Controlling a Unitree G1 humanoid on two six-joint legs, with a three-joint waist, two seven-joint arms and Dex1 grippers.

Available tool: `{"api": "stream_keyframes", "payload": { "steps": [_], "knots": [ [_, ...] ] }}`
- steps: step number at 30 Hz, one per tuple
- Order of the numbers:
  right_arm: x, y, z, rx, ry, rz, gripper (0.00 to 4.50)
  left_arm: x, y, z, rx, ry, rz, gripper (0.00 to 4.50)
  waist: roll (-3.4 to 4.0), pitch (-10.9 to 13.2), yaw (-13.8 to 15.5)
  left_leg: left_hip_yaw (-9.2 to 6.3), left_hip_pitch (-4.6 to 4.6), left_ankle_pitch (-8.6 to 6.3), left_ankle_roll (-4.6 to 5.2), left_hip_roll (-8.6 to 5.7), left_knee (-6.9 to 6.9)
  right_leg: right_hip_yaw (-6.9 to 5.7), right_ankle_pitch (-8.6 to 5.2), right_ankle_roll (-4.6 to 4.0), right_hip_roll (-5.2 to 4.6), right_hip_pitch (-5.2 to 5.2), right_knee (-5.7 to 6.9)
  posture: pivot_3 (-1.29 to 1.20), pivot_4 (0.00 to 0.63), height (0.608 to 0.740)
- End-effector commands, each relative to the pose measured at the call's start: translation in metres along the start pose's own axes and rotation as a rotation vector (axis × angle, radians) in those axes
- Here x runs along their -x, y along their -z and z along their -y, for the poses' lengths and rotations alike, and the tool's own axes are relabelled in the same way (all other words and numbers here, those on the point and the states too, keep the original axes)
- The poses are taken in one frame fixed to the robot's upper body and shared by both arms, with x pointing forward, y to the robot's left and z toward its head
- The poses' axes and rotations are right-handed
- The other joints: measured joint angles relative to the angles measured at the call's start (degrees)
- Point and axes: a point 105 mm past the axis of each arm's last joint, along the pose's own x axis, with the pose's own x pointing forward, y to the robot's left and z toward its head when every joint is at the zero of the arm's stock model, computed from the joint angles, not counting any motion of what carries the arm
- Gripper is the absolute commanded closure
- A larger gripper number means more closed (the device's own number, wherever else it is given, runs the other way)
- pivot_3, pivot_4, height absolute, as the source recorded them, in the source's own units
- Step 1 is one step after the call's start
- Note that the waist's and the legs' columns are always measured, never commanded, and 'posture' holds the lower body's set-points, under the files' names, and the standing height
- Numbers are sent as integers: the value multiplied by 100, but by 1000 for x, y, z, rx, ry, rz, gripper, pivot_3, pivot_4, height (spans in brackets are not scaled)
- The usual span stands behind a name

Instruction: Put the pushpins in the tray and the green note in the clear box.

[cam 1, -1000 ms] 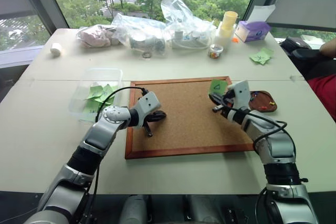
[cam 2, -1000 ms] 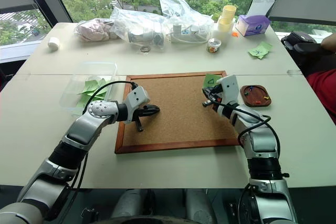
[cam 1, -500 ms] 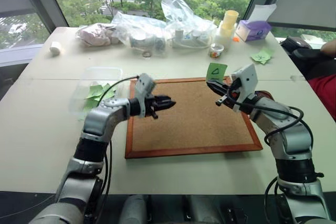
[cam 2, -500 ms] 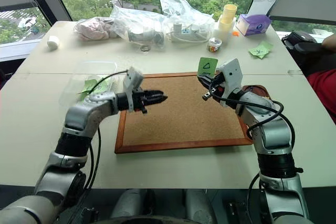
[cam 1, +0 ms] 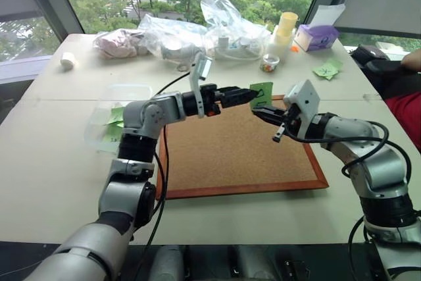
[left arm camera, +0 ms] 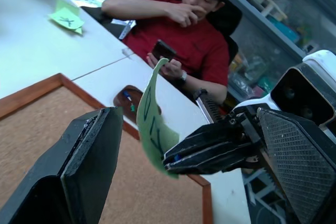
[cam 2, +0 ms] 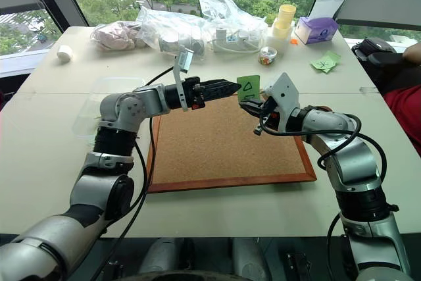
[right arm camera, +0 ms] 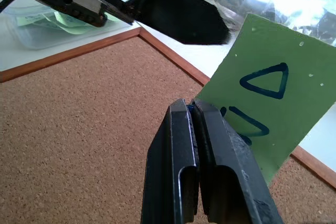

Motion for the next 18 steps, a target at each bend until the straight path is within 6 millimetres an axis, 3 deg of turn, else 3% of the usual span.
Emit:
{"api": "stream_keyframes", "payload": {
  "steps": [1,6,10,16,18],
  "knots": [
    [2,-21,-4,81,-10,50,4500,-9,-7,0,-13,24,16,18,0,0,-7,0,0,0,0,1,0,0,0,0,1,0,0,0,150,738],
    [2,-26,-9,100,-18,64,4500,-24,-3,-3,13,39,4,18,-2,1,1,-1,-2,0,1,0,-1,0,0,0,1,-1,-1,0,150,738],
    [1,-32,-13,121,-27,78,4500,-37,4,-5,41,51,-6,1746,-2,2,14,-2,-5,-2,3,-3,-1,-1,0,0,1,-1,-5,0,150,738],
    [2,-35,-15,132,-23,85,4500,-37,5,-6,36,57,-7,4461,-3,2,-11,-3,-5,-3,5,1,-2,0,0,0,4,-4,-6,0,150,738],
    [2,-35,-15,131,-22,88,4500,-36,5,-6,27,58,-14,4461,-3,2,-5,-3,-5,-3,5,2,-2,0,0,0,4,-4,-5,0,150,738]
  ]
}}
